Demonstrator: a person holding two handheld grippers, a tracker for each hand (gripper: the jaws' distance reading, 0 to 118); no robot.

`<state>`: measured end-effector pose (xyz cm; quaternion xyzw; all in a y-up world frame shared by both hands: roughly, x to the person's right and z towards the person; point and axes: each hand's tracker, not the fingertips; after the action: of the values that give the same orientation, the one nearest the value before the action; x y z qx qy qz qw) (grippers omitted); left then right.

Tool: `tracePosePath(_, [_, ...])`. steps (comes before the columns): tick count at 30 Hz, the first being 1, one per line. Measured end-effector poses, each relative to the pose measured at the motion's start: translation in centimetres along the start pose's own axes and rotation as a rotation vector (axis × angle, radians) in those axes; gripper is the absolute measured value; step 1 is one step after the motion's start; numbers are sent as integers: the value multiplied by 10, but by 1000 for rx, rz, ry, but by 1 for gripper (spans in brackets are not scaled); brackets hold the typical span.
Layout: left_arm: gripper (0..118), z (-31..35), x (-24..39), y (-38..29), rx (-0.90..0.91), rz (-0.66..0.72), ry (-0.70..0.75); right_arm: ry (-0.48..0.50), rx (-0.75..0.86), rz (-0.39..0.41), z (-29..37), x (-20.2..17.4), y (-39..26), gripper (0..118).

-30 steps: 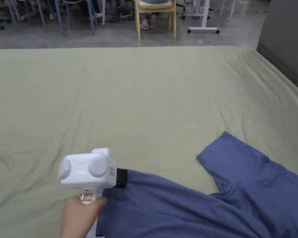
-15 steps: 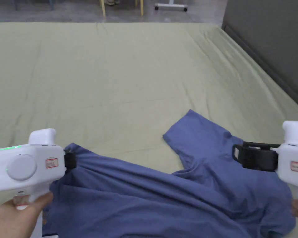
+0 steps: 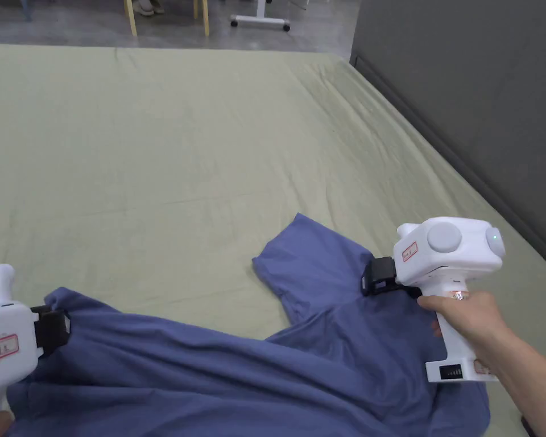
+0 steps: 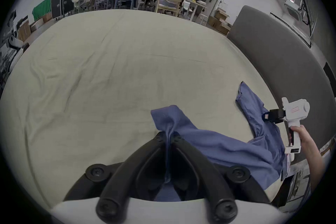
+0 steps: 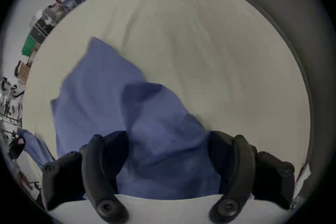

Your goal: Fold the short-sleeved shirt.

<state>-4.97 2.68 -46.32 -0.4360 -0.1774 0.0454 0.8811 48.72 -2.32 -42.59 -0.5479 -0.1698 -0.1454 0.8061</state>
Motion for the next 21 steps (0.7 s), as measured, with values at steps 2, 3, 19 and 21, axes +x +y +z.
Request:
tracePosePath(2, [1, 1, 2, 0, 9, -7, -1, -19, 45, 167, 14, -9, -1, 37])
tracePosePath(3, [1, 2, 3, 0, 11, -7, -5, -33, 43, 194, 19, -11, -5, 4])
tracePosePath(19, [1, 188, 32, 57, 443, -61, -55, 145, 723, 72, 255, -15, -59, 4])
tracePosePath(21, [1, 225, 30, 75, 519, -76, -68, 172, 799, 60, 298, -17, -55, 4])
